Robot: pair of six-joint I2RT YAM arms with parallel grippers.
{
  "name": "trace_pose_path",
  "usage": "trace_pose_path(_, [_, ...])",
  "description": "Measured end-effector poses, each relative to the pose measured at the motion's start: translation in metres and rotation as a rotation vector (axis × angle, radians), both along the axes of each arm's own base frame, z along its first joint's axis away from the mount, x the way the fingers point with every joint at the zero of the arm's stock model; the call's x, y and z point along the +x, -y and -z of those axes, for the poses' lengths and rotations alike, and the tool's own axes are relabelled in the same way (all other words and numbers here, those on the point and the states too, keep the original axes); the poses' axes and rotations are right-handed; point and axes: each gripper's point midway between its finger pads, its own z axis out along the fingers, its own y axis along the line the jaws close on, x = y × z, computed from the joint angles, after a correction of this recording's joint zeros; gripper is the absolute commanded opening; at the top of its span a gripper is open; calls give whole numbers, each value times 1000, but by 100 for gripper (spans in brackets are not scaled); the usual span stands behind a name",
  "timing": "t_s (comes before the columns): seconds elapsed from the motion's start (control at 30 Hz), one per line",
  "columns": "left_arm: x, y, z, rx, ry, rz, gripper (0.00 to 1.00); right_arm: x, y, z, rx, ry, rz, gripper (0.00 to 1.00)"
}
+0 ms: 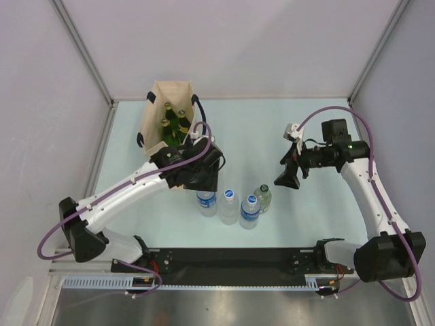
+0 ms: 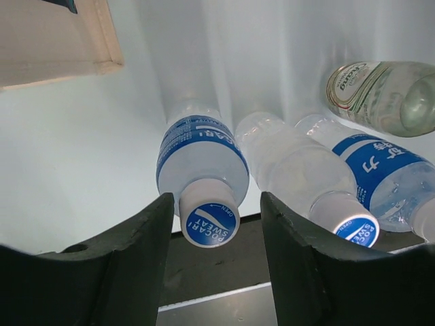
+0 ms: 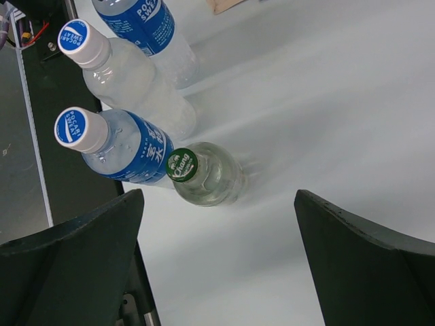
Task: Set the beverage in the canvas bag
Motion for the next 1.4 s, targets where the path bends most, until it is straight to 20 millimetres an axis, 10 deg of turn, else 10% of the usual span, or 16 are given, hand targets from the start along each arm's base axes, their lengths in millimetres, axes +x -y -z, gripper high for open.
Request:
trace_pose_path(0.7, [-2, -7, 5, 123, -31, 12, 43, 4, 2, -1, 3, 7, 14, 100])
trace_pose_path(1.13, [-4, -8, 2, 145, -37, 56, 0, 5, 2, -1, 4, 11, 14, 100])
trace_pose_path(1.4, [19, -2, -55, 93, 62, 110, 0, 5, 2, -2, 6, 9, 18, 100])
